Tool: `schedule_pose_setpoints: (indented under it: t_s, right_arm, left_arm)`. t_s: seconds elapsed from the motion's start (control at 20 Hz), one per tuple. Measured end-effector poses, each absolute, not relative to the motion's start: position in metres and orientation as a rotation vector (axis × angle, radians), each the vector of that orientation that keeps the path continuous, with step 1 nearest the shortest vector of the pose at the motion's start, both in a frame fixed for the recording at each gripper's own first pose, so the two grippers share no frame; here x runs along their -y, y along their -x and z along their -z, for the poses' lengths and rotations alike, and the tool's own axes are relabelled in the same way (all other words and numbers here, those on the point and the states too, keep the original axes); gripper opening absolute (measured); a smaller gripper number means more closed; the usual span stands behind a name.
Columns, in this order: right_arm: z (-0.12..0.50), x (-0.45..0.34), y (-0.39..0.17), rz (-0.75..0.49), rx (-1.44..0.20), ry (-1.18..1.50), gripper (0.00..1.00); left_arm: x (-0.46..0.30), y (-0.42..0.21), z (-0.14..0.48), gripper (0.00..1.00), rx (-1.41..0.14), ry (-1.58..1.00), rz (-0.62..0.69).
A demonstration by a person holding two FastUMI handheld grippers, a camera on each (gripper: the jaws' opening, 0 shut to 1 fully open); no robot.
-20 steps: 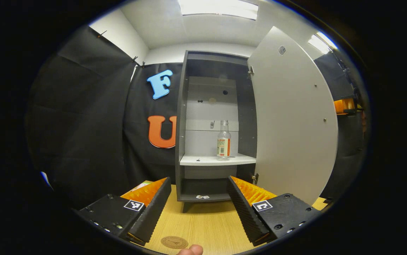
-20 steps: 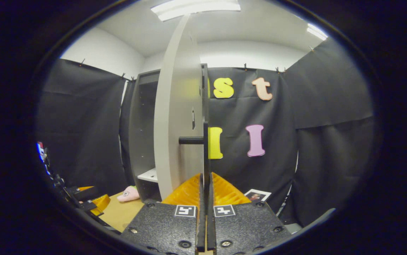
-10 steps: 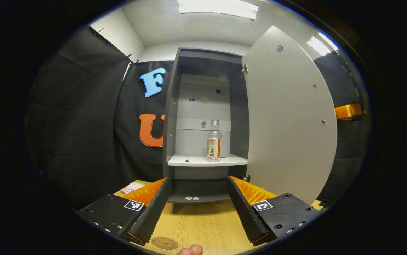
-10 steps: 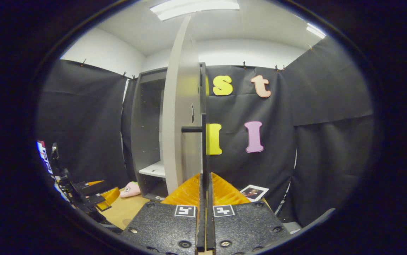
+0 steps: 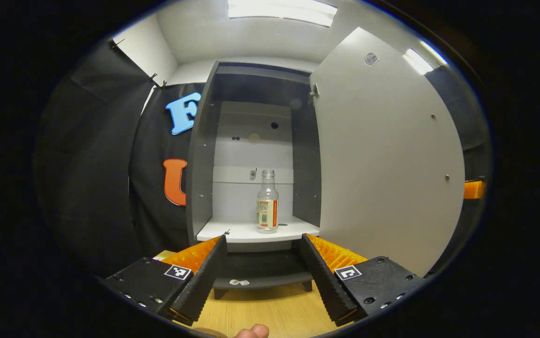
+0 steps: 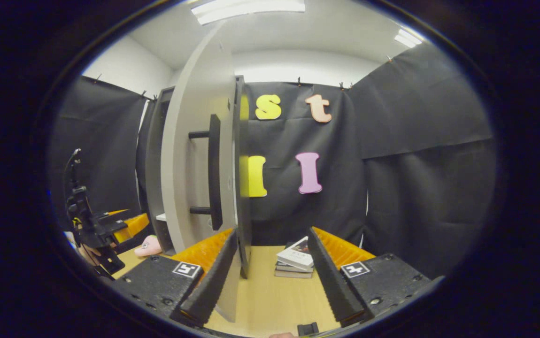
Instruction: Open the cabinet door with the right hand, grasp the bottle in the cabinet with the left hand and place it on the coaster, then close the cabinet door with the right hand.
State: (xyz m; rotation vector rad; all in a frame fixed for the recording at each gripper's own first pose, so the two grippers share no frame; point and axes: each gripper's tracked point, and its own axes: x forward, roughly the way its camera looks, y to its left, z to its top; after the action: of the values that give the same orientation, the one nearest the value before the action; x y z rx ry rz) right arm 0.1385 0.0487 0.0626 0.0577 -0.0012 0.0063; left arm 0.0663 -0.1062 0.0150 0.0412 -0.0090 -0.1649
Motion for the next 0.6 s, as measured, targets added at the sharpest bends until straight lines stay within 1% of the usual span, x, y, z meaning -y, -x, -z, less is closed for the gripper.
schedule_pose_setpoints:
  t_s: [0.05, 0.25, 0.45, 0.6]
  right_arm:
    - [-0.059, -0.046, -0.14, -0.001, -0.004, -0.057, 1.0]
    - [-0.051, -0.045, -0.148, -0.014, -0.008, -0.085, 1.0]
    - [-0.043, -0.036, -0.151, -0.007, -0.023, -0.134, 1.0]
    - [-0.041, -0.026, -0.152, 0.017, -0.025, -0.146, 1.0]
  left_arm:
    - [0.109, -0.077, -0.022, 0.95, 0.015, -0.048, 0.17]
    - [0.13, -0.126, -0.048, 0.95, 0.044, -0.043, 0.212]
    - [0.142, -0.189, -0.063, 0.94, 0.081, -0.054, 0.219]
    - [0.144, -0.228, -0.064, 0.95, 0.065, -0.089, 0.2]
